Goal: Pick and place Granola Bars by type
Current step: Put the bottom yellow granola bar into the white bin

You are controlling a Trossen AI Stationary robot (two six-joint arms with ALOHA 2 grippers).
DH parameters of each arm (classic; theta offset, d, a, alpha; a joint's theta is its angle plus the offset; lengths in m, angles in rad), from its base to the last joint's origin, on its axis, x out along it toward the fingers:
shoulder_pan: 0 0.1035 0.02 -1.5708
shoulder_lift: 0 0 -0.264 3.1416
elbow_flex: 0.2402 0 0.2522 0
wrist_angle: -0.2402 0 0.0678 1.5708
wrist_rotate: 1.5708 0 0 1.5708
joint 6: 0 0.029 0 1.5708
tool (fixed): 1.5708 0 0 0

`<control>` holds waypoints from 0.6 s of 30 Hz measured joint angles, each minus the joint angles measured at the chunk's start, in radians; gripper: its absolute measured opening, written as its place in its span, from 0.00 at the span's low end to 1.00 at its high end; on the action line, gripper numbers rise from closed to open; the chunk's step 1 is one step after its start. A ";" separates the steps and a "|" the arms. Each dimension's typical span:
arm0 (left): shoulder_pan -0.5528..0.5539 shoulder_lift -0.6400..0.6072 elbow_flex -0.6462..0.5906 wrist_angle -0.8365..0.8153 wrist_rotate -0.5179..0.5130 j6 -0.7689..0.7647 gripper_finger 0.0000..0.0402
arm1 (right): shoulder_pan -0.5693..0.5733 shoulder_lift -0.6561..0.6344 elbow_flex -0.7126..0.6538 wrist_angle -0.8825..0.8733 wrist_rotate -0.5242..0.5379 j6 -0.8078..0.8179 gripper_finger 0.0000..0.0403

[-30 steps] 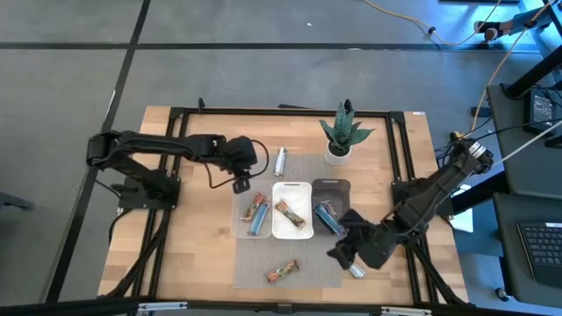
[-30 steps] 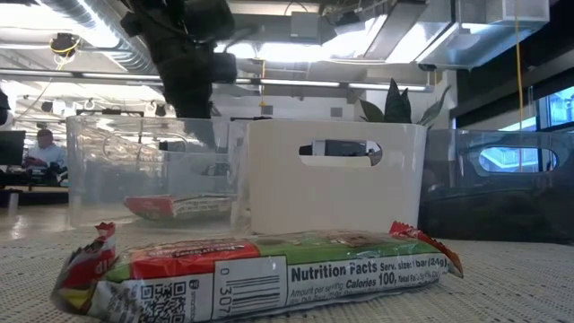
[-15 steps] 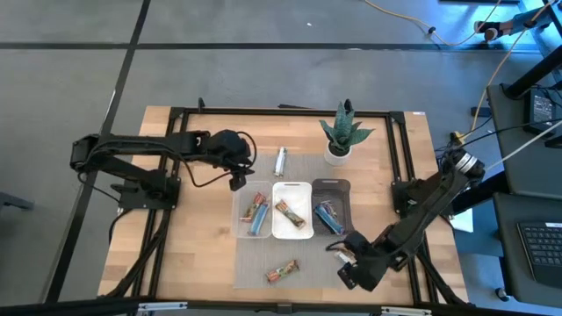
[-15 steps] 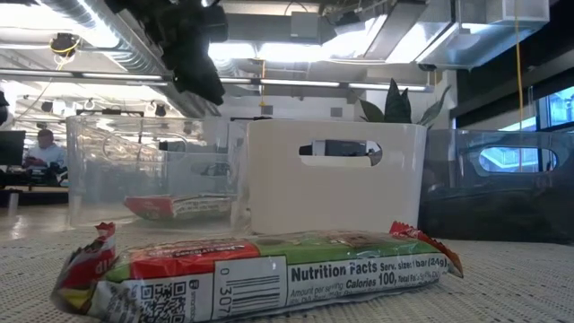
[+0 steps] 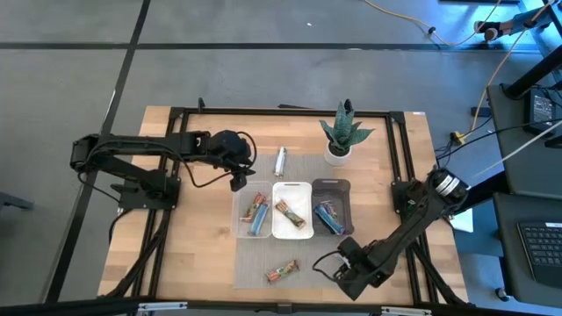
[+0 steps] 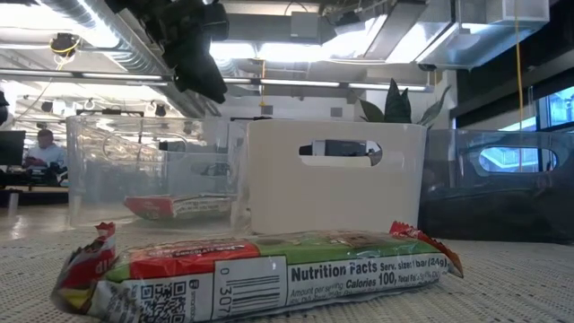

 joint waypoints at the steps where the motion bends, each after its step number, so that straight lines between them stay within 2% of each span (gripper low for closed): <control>1: 0.000 0.000 0.000 0.000 0.000 -0.006 0.38 | 0.000 0.011 0.000 0.000 -0.001 0.000 0.64; 13: 0.000 0.000 0.000 -0.001 0.000 -0.008 0.38 | -0.001 0.090 -0.003 0.061 -0.009 0.002 0.63; 18: 0.000 0.000 0.001 -0.001 0.000 -0.008 0.38 | -0.002 0.094 -0.003 0.070 -0.022 0.002 0.56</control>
